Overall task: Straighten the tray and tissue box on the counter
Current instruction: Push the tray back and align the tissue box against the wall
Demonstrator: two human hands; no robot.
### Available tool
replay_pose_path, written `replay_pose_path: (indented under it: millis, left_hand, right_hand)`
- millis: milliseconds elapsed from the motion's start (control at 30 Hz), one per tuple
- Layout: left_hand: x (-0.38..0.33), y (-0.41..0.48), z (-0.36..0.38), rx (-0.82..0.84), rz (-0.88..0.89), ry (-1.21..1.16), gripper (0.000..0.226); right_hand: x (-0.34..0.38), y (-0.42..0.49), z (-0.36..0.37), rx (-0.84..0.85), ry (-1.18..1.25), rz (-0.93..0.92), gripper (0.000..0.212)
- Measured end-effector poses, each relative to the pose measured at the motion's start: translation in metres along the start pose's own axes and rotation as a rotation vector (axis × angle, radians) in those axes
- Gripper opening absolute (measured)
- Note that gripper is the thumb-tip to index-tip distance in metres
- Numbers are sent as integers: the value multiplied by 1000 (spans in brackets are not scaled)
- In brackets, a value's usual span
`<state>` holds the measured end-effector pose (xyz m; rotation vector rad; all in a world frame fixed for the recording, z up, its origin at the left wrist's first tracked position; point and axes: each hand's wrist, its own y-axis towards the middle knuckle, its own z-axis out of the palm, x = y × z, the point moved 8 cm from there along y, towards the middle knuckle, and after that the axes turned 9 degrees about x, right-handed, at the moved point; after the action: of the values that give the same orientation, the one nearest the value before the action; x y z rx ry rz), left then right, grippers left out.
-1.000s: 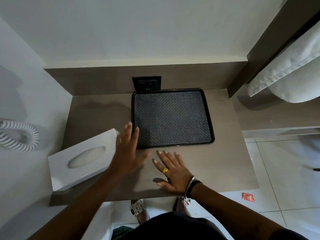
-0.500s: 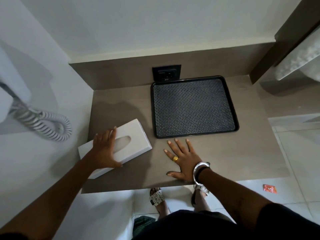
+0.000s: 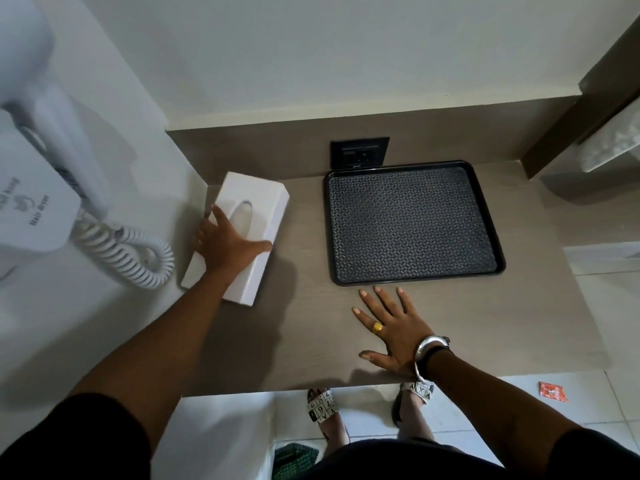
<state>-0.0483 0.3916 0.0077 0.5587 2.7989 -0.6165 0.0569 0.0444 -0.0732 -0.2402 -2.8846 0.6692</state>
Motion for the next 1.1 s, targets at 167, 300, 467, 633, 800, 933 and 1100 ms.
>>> replay_pose_path:
  millis: [167,300,467,633,800,933,1100]
  left_hand:
    - [0,36,-11,-70,-224,-93,140]
    - [6,40,-4,-80,-285,-73,140]
    - [10,36,2,-82,-283,-78,133]
    - [-7,12,8,-150,27,-32,122]
    - [-17,-26,31,-158,379,277,117]
    - [-9,-23,32,-164,348,268,117]
    - [1,-18,33,-147,272,198,117]
  right_hand:
    - [-2,3,-1,7,-13,-3,84]
    - [-3,3,2,18,-5,2,82]
    - [-2,3,1,31,-21,0,82]
    - [-3,2,-1,41,-17,1,83]
    - [-4,3,0,61,3,1,85]
    - [-2,3,-2,61,-6,-2,87]
    - [1,0,-1,94,-1,5,88]
